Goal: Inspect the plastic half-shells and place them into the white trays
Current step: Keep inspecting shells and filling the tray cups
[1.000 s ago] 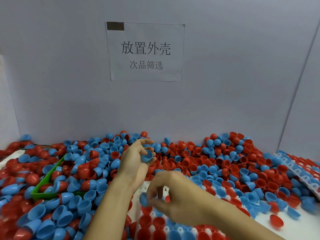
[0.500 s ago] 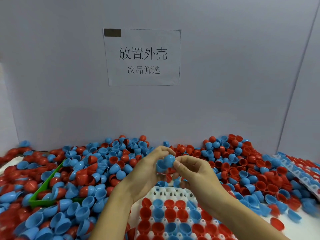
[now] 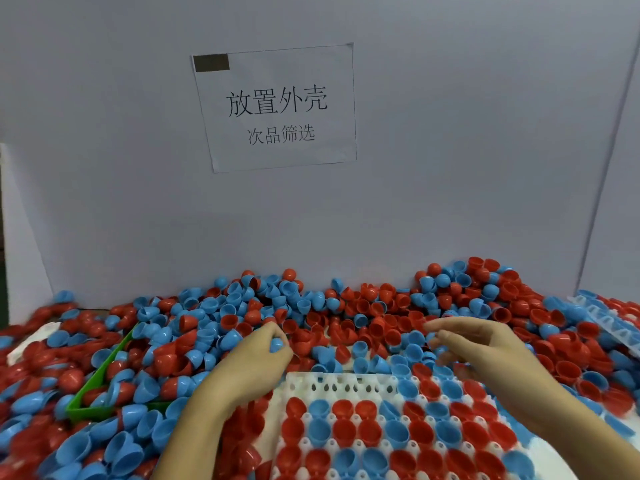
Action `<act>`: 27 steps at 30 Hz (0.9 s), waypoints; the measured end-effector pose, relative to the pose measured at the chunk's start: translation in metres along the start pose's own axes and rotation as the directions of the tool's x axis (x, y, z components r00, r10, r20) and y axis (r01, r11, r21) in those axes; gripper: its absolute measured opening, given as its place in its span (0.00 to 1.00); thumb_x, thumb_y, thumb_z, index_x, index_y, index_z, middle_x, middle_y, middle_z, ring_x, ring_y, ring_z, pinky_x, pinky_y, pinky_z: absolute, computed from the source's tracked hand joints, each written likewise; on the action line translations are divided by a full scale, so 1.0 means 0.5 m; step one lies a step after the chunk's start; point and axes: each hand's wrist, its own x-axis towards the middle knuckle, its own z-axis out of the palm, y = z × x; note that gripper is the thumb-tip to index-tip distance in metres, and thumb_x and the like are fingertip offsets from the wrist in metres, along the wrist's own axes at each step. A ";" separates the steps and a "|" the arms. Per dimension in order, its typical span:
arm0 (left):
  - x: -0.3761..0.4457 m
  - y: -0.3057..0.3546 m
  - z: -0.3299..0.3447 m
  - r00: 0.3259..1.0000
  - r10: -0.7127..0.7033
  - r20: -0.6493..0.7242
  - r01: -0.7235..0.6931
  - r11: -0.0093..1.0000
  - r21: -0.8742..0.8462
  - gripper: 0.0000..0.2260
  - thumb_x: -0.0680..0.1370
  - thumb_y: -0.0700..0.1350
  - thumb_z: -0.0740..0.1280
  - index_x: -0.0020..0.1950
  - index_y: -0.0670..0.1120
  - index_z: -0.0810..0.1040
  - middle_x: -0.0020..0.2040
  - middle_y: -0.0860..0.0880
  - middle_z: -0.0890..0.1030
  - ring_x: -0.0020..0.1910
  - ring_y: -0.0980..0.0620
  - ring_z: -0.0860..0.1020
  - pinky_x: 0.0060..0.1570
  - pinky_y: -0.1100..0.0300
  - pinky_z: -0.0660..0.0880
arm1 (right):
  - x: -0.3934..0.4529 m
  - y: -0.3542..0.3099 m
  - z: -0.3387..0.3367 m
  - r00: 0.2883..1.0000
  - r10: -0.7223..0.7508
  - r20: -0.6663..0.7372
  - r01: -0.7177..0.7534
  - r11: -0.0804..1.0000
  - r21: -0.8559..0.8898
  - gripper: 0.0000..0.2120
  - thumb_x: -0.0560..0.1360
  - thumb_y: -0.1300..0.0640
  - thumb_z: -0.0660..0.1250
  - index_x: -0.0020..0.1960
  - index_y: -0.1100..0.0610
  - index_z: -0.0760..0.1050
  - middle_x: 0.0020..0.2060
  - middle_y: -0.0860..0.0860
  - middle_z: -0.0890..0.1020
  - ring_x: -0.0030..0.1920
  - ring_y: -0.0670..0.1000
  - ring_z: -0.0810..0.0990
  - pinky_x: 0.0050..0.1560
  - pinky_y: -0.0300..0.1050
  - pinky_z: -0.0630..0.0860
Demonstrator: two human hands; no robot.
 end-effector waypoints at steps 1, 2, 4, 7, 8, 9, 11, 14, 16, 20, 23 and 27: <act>0.005 -0.003 -0.008 0.998 -0.030 -0.063 0.032 0.999 0.032 0.04 0.82 0.45 0.59 0.50 0.50 0.73 0.38 0.52 0.76 0.30 0.58 0.70 0.28 0.66 0.67 | -0.001 0.019 -0.019 1.000 0.001 -0.026 -0.002 0.999 -0.036 0.09 0.79 0.58 0.67 0.49 0.47 0.84 0.41 0.45 0.87 0.41 0.46 0.85 0.42 0.44 0.81; 0.015 -0.008 -0.020 0.990 -0.047 -0.133 0.059 0.995 0.083 0.03 0.82 0.43 0.59 0.50 0.49 0.72 0.41 0.51 0.76 0.32 0.58 0.71 0.28 0.66 0.67 | -0.002 0.037 -0.036 0.999 -0.004 -0.054 0.000 0.997 -0.075 0.09 0.79 0.58 0.67 0.49 0.47 0.84 0.40 0.45 0.87 0.40 0.45 0.85 0.40 0.42 0.79; 0.054 -0.020 -0.061 0.956 -0.047 -0.291 0.123 0.961 0.249 0.02 0.81 0.41 0.60 0.52 0.46 0.71 0.47 0.48 0.77 0.39 0.53 0.74 0.35 0.62 0.69 | -0.007 0.075 -0.062 0.994 -0.031 -0.105 0.015 0.989 -0.147 0.10 0.79 0.60 0.67 0.47 0.47 0.84 0.38 0.42 0.86 0.38 0.42 0.84 0.37 0.37 0.76; 0.126 -0.021 -0.137 0.916 -0.041 -0.399 0.241 0.851 0.467 0.13 0.82 0.43 0.63 0.66 0.44 0.71 0.61 0.41 0.78 0.58 0.42 0.75 0.53 0.51 0.74 | -0.020 0.125 -0.079 0.984 -0.095 -0.151 0.054 0.966 -0.254 0.13 0.77 0.64 0.69 0.44 0.46 0.83 0.36 0.39 0.86 0.41 0.44 0.84 0.42 0.38 0.77; 0.145 -0.018 -0.152 0.924 -0.057 -0.378 0.272 0.792 0.546 0.19 0.81 0.48 0.65 0.71 0.45 0.68 0.65 0.41 0.76 0.64 0.40 0.73 0.60 0.49 0.73 | -0.023 0.139 -0.079 0.980 -0.117 -0.160 0.067 0.956 -0.286 0.14 0.76 0.65 0.70 0.43 0.45 0.83 0.36 0.39 0.85 0.43 0.44 0.84 0.43 0.39 0.77; 0.160 -0.013 -0.159 0.931 -0.073 -0.357 0.291 0.737 0.609 0.25 0.80 0.53 0.67 0.74 0.46 0.66 0.68 0.41 0.74 0.69 0.39 0.69 0.66 0.48 0.70 | -0.026 0.149 -0.079 0.976 -0.142 -0.166 0.084 0.945 -0.317 0.15 0.75 0.66 0.71 0.43 0.44 0.83 0.37 0.39 0.85 0.44 0.45 0.84 0.42 0.37 0.77; 0.182 -0.002 -0.145 0.943 -0.044 -0.329 0.263 0.701 0.662 0.29 0.79 0.57 0.67 0.75 0.47 0.64 0.71 0.42 0.71 0.71 0.39 0.66 0.70 0.46 0.67 | -0.025 0.160 -0.077 0.964 -0.204 -0.170 0.132 0.924 -0.360 0.17 0.73 0.67 0.71 0.43 0.44 0.82 0.39 0.36 0.85 0.44 0.44 0.83 0.38 0.31 0.76; 0.191 0.019 -0.066 0.967 0.138 -0.216 0.030 0.778 0.628 0.28 0.80 0.53 0.66 0.78 0.49 0.62 0.75 0.45 0.68 0.73 0.42 0.65 0.71 0.46 0.66 | -0.025 0.161 -0.074 0.932 -0.309 -0.189 0.226 0.905 -0.361 0.18 0.73 0.69 0.70 0.44 0.45 0.83 0.39 0.33 0.84 0.47 0.36 0.81 0.43 0.22 0.73; 0.184 0.045 0.002 0.974 0.218 -0.056 -0.159 0.843 0.515 0.28 0.79 0.52 0.67 0.78 0.52 0.63 0.75 0.48 0.67 0.73 0.47 0.66 0.71 0.49 0.67 | -0.024 0.167 -0.077 0.916 -0.345 -0.204 0.266 0.904 -0.335 0.18 0.74 0.68 0.70 0.46 0.43 0.82 0.43 0.32 0.82 0.48 0.32 0.79 0.46 0.21 0.71; 0.187 0.108 0.140 0.940 0.289 0.183 -0.338 0.866 0.369 0.27 0.76 0.59 0.67 0.74 0.60 0.65 0.72 0.52 0.68 0.70 0.51 0.68 0.70 0.48 0.69 | -0.023 0.187 -0.085 0.933 -0.320 -0.165 0.277 0.930 -0.241 0.13 0.78 0.60 0.67 0.53 0.43 0.82 0.56 0.33 0.79 0.59 0.31 0.72 0.59 0.36 0.68; 0.202 0.164 0.233 0.937 0.267 0.224 -0.342 0.831 0.439 0.28 0.75 0.64 0.65 0.73 0.66 0.62 0.75 0.51 0.63 0.74 0.46 0.62 0.71 0.36 0.62 | -0.022 0.206 -0.093 0.950 -0.259 -0.178 0.244 0.965 -0.099 0.13 0.79 0.59 0.65 0.57 0.44 0.82 0.60 0.34 0.79 0.65 0.33 0.70 0.65 0.41 0.66; 0.232 0.231 0.327 0.941 0.271 0.202 -0.335 0.827 0.452 0.28 0.74 0.64 0.66 0.72 0.65 0.62 0.75 0.47 0.60 0.74 0.39 0.58 0.70 0.32 0.60 | -0.021 0.228 -0.093 0.948 -0.218 -0.232 0.231 0.973 0.029 0.15 0.81 0.61 0.61 0.59 0.46 0.81 0.59 0.39 0.81 0.63 0.35 0.74 0.63 0.37 0.70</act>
